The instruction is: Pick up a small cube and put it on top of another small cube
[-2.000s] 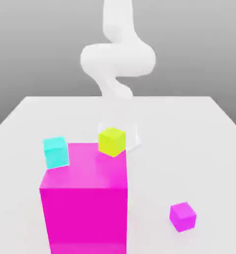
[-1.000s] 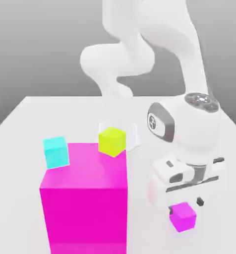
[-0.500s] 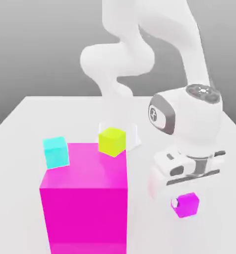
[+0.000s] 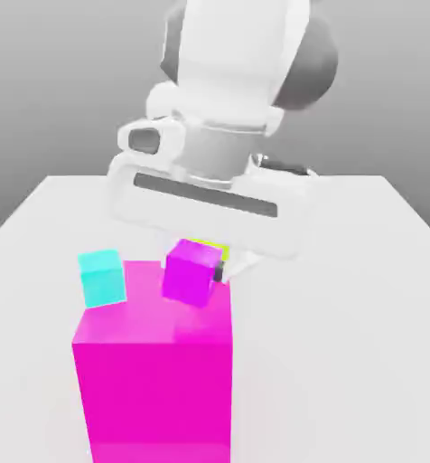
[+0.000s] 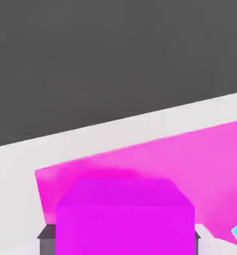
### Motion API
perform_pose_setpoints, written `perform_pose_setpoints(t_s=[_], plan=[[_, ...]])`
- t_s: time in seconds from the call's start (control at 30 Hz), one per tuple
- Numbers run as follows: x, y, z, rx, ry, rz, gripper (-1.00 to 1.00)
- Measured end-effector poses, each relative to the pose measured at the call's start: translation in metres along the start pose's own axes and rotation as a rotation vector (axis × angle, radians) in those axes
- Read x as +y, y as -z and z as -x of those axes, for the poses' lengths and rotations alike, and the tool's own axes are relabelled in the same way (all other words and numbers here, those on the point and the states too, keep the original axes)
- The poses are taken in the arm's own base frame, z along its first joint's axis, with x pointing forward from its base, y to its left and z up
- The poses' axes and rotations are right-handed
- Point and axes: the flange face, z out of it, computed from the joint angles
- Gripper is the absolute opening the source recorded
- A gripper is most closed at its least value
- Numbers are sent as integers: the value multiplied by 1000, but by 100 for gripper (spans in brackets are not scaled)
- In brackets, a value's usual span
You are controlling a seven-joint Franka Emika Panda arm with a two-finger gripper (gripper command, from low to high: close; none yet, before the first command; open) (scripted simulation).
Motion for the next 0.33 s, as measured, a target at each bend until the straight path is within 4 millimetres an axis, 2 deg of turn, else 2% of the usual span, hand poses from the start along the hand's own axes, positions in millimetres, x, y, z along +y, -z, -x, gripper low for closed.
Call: perform_pose_setpoints(t_s=[0.07, 0.1, 0.17, 0.23, 0.27, 0.33], plan=[[27, 18, -34, -62, -130, 2, -100], [39, 25, -45, -81, -173, 0, -100], [47, 11, -52, -96, -204, -3, -100], [49, -16, -51, -100, -212, -3, -100], [50, -24, -50, -100, -214, -3, 100], [50, -24, -50, -100, -214, -3, 100]])
